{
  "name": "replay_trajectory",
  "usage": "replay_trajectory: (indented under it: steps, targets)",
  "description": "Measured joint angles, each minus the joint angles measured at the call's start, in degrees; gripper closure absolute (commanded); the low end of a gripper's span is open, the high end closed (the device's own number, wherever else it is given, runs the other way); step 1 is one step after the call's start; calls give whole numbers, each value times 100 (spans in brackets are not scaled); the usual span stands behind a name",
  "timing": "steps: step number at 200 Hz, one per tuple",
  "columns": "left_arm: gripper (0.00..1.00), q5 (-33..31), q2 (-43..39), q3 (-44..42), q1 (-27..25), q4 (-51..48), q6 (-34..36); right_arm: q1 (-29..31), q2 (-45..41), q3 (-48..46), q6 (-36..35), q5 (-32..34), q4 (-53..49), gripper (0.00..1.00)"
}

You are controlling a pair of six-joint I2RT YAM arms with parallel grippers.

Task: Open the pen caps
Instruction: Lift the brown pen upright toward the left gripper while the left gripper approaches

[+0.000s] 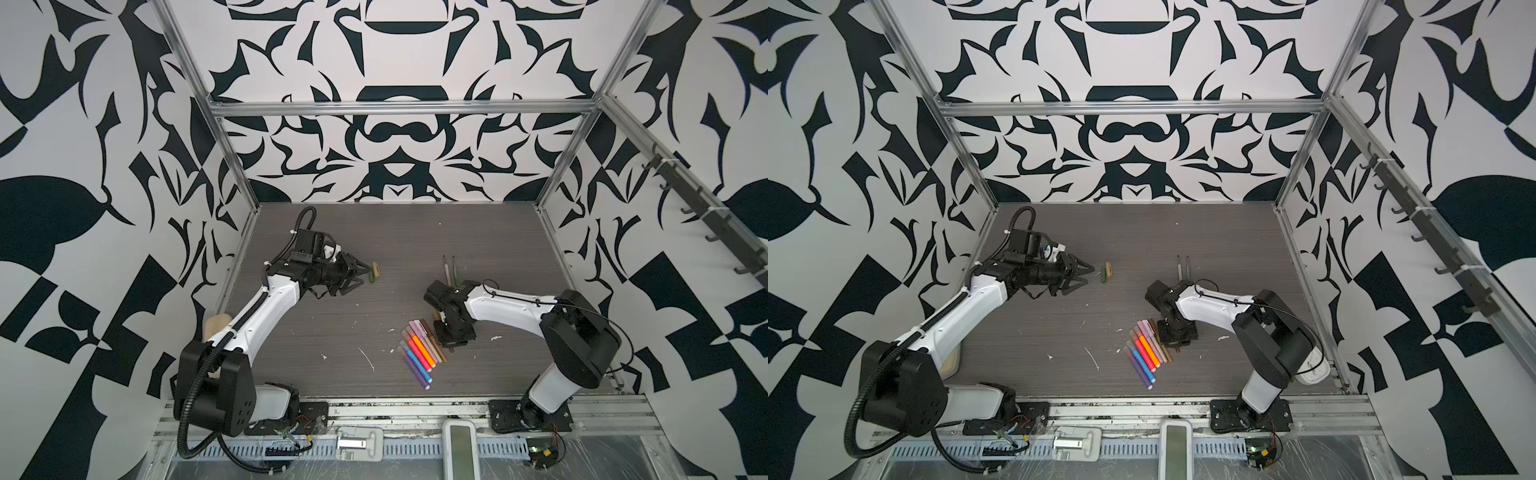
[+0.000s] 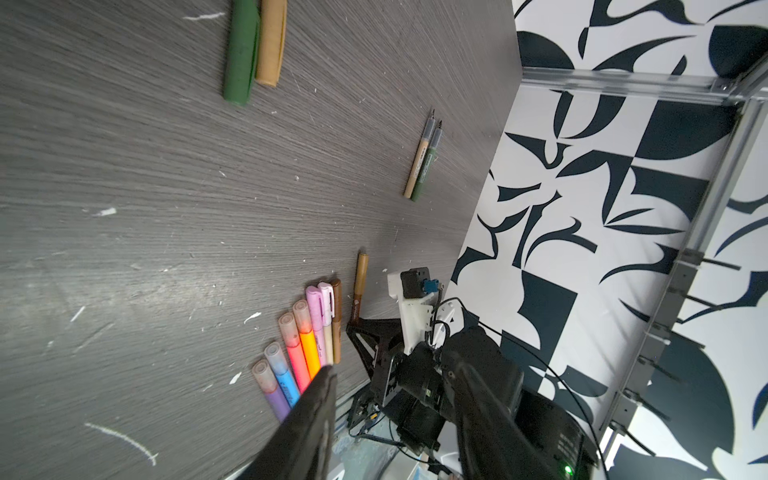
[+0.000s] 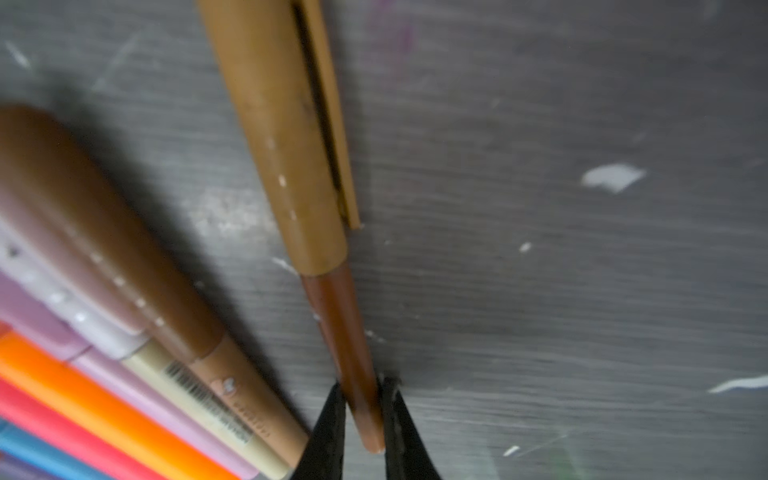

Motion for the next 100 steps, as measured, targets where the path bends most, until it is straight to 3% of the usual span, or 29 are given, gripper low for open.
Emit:
replay_trajectory:
  steps: [24, 61, 100]
  targets:
    - [49, 133, 111, 111, 11, 0, 57, -59, 192, 581, -487, 374, -361, 100]
    - [45, 433, 317, 343, 11, 59, 107, -155, 391, 2013, -1309, 767, -1032, 100]
    - [45, 828, 625, 461, 15, 413, -138, -240, 645, 3659, -1718, -365, -1290, 100]
